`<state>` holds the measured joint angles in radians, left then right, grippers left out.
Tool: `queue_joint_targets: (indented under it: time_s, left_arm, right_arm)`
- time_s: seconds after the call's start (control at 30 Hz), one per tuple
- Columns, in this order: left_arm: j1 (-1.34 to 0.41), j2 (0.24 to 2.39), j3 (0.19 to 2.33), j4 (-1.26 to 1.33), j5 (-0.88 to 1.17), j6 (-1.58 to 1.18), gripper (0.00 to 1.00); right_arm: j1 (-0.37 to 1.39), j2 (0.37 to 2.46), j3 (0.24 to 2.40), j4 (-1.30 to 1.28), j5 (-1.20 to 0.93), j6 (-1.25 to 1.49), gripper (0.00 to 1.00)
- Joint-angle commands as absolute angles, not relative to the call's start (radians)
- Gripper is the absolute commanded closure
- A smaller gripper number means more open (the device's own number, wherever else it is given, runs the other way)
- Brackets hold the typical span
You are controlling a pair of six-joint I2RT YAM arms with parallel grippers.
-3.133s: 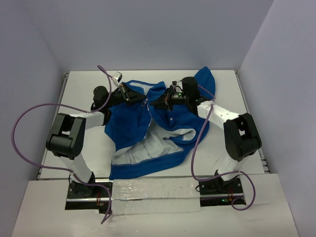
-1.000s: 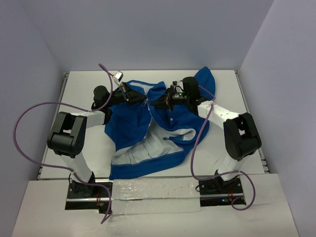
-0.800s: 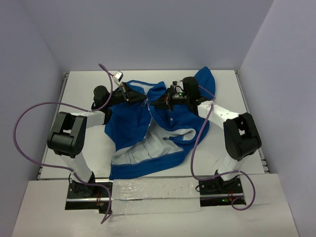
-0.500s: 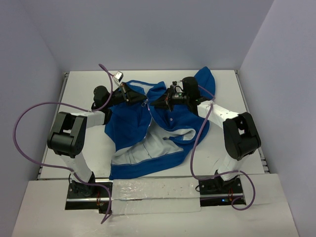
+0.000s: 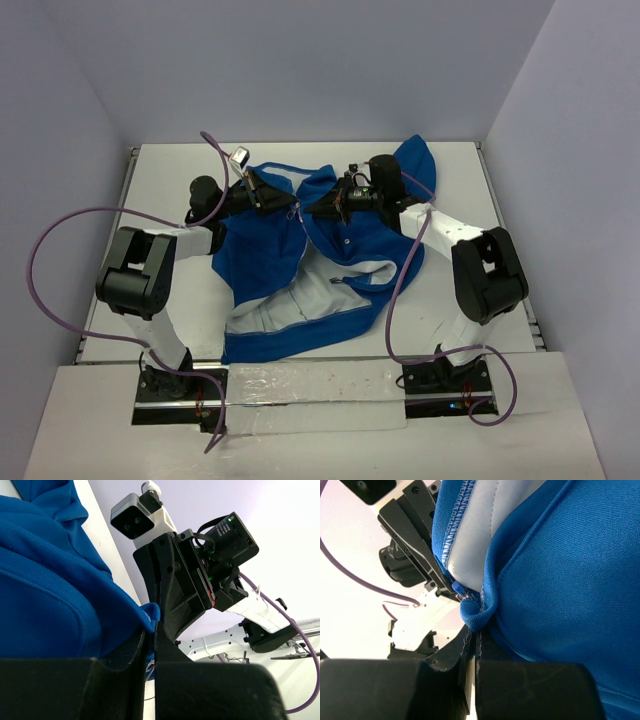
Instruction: Zip up the jacket
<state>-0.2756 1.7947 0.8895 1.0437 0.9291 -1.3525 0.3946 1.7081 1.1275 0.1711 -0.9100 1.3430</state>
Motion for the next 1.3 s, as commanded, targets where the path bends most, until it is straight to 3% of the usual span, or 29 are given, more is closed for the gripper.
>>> queue_joint_targets:
  time_s: [0.0, 0.6, 1.27]
  left_arm:
    - [-0.287, 1.755, 0.885, 1.127, 0.947, -1.352, 1.0]
    - [-0.288, 1.77, 0.887, 1.173, 0.953, -1.413, 1.0]
    - [-0.292, 1.766, 0.841, 1.191, 0.931, -1.435, 1.0]
  right_arm:
    - [0.39, 1.717, 1.183, 0.212, -0.927, 1.339, 1.0]
    - [0.4, 1.705, 1.221, 0.144, -0.857, 1.127, 1.0]
    - [0.399, 1.656, 1.17, 0.29, -0.78, 1.181, 1.0]
